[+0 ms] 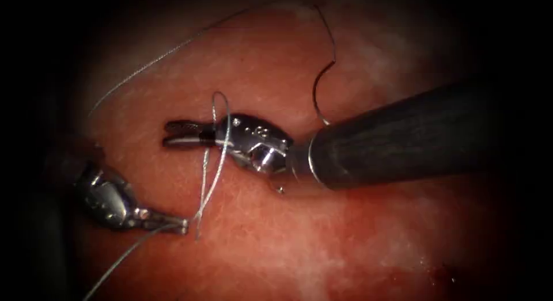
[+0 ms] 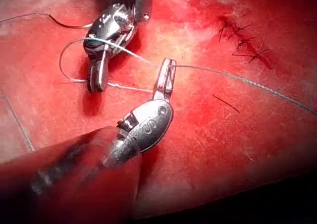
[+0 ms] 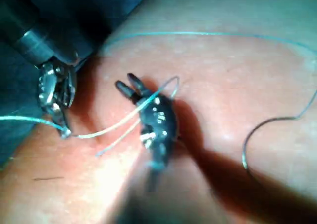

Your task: Wound Closure

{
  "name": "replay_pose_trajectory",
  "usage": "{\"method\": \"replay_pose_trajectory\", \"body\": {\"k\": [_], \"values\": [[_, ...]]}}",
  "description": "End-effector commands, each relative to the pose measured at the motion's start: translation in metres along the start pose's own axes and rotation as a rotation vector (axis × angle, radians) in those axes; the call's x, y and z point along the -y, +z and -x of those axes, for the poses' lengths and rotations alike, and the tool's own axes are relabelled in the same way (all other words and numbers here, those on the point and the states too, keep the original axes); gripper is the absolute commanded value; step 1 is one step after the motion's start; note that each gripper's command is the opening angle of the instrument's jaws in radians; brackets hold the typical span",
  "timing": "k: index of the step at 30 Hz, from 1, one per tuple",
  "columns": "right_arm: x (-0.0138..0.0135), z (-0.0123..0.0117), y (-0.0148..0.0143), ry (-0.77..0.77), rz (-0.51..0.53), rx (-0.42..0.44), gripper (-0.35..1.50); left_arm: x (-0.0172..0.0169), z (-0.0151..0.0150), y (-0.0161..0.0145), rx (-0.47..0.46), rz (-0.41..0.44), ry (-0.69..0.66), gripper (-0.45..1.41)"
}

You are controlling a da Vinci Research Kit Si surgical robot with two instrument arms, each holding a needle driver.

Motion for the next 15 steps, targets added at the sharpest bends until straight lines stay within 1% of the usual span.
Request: {"method": "replay_pose_trajectory", "body": {"k": [1, 3, 4, 6, 11, 15], "values": [[0.0005, 0.0013, 0.0006, 0.022, -0.036, -0.013, -0.05, -0.0010, 0.0011, 0.0001, 0.002, -0.004, -0.007, -0.45], [0.0005, 0.0015, 0.0006, 0.037, -0.088, -0.042, -0.08, -0.0004, 0.0021, -0.0004, 0.008, -0.005, -0.008, -0.45], [0.0007, 0.0016, 0.0007, 0.060, -0.143, -0.075, -0.10, 0.0001, 0.0030, -0.0009, 0.012, -0.008, -0.008, -0.45], [0.0009, 0.0016, 0.0007, 0.073, -0.199, -0.103, -0.11, 0.0004, 0.0039, -0.0014, 0.016, -0.007, -0.007, -0.45], [0.0009, 0.0016, 0.0008, 0.080, -0.263, -0.132, -0.11, 0.0010, 0.0056, -0.0024, 0.038, -0.008, -0.007, -0.45], [0.0010, 0.0015, 0.0008, 0.081, -0.314, -0.129, -0.10, 0.0018, 0.0066, -0.0031, 0.052, -0.015, -0.001, -0.45]]}}
